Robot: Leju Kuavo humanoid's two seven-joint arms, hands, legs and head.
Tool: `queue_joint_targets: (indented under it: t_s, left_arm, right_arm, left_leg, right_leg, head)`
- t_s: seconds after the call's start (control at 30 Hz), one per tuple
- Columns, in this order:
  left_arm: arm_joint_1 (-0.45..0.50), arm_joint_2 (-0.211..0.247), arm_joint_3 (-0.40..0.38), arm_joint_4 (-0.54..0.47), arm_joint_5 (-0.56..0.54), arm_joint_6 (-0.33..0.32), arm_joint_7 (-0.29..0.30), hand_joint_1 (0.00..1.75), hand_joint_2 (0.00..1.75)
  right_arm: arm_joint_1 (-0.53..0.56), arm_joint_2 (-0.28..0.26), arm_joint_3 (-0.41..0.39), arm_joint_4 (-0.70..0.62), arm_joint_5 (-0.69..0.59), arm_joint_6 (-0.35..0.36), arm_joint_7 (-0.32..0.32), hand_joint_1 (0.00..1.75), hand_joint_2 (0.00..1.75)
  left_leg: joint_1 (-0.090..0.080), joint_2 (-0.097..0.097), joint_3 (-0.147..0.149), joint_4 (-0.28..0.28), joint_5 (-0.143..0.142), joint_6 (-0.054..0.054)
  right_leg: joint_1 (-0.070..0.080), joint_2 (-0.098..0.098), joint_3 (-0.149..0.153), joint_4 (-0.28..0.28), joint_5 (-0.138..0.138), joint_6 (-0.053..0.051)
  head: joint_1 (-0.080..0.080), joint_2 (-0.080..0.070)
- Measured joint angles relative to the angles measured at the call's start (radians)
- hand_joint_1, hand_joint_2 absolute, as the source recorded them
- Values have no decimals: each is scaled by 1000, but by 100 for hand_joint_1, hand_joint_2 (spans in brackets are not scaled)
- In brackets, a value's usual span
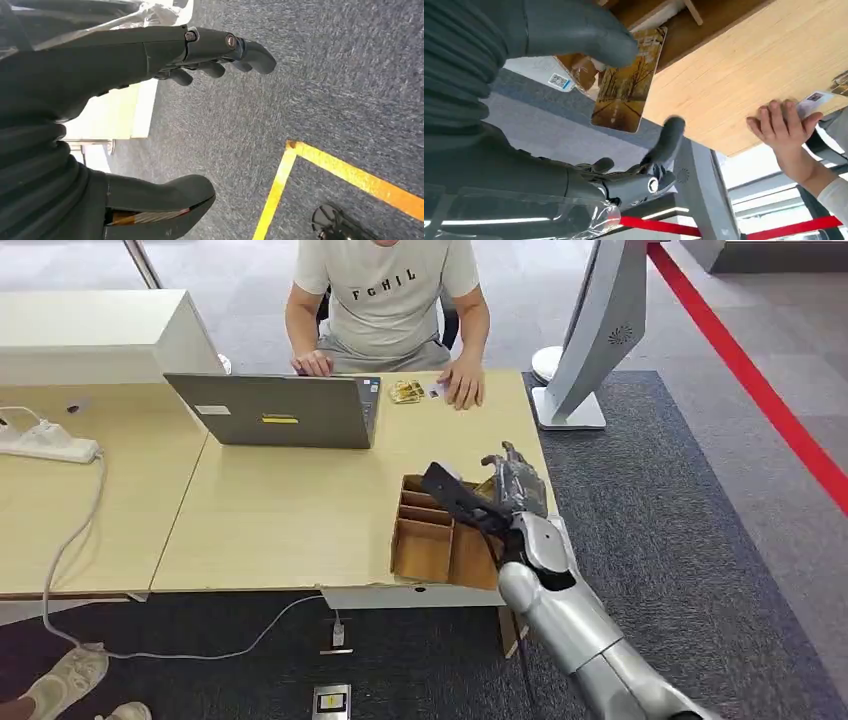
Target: Pass the card to the sensor for recognition and then transmit it.
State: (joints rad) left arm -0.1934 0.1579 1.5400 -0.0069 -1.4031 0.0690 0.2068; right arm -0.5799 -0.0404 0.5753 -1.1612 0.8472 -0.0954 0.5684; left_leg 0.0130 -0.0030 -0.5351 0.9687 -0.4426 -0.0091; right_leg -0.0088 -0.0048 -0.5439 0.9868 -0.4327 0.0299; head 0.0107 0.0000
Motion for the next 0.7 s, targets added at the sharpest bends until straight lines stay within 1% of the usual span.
queue_joint_targets:
  t_s: [0.07, 0.1, 0.13, 0.17, 0.2, 0.23, 0.27, 0.3, 0.43, 0.6, 0.7]
  left_arm:
    - [0, 0, 0, 0, -3, 0, 0, 3, 175]
    - [0, 0, 0, 0, -3, 0, 0, 3, 175]
    - [0, 0, 0, 0, -3, 0, 0, 3, 175]
    - [0, 0, 0, 0, -1, 1, 0, 3, 175]
    - [0, 0, 0, 0, 4, 4, 0, 3, 175]
    - [0, 0, 0, 0, 10, 6, 0, 3, 175]
    - [1, -1, 0, 0, 16, 10, 0, 3, 175]
    - [1, -2, 0, 0, 21, 15, 1, 3, 175]
    - [1, -8, 0, 0, 37, 27, 6, 3, 175]
    - [1, -16, 0, 0, 43, 39, 13, 5, 175]
    - [1, -19, 0, 0, 45, 46, 14, 5, 175]
  right_arm:
    - [-11, 0, 2, 28, 25, -13, 24, 147, 175]
    - [-14, 0, 2, 37, 32, -15, 30, 136, 175]
    - [-17, 0, 2, 45, 42, -20, 37, 115, 175]
    - [-21, -1, 2, 56, 54, -25, 49, 115, 175]
    - [-24, -2, 2, 67, 66, -31, 59, 77, 175]
    - [-26, -4, 2, 73, 74, -35, 65, 26, 175]
    - [-29, -7, 1, 84, 83, -41, 69, 26, 175]
    - [-33, -9, 1, 99, 87, -44, 72, 0, 175]
    - [-38, -14, -1, 130, 96, -67, 70, 0, 175]
    - [-42, -13, -2, 169, 91, -89, 44, 0, 175]
    - [-49, -11, -3, 183, 64, -100, 16, 0, 175]
  left_leg:
    - [0, 0, 0, 0, 0, 0]
    - [0, 0, 0, 0, 0, 0]
    - [0, 0, 0, 0, 0, 0]
    - [0, 0, 0, 0, 0, 0]
    - [0, 0, 0, 0, 0, 0]
    - [0, 0, 0, 0, 0, 0]
    - [0, 0, 0, 0, 0, 0]
    - [0, 0, 0, 0, 0, 0]
    - [0, 0, 0, 0, 0, 0]
    - [0, 0, 0, 0, 0, 0]
    - [0, 0, 1, 0, 0, 0]
  right_leg:
    - [0, 0, 0, 0, 0, 0]
    - [0, 0, 0, 0, 0, 0]
    - [0, 0, 0, 0, 0, 0]
    - [0, 0, 0, 0, 0, 0]
    - [0, 0, 0, 0, 0, 0]
    - [0, 0, 0, 0, 0, 0]
    - [0, 0, 0, 0, 0, 0]
    - [0, 0, 0, 0, 0, 0]
    - [0, 0, 0, 0, 0, 0]
    - [0, 0, 0, 0, 0, 0]
    - [0, 0, 0, 0, 0, 0]
  head:
    - [0, 0]
    - [0, 0]
    - [0, 0]
    - [0, 0]
    - [0, 0]
    - [0, 0]
    - [0, 0]
    - [0, 0]
    - [0, 0]
    - [0, 0]
    - [0, 0]
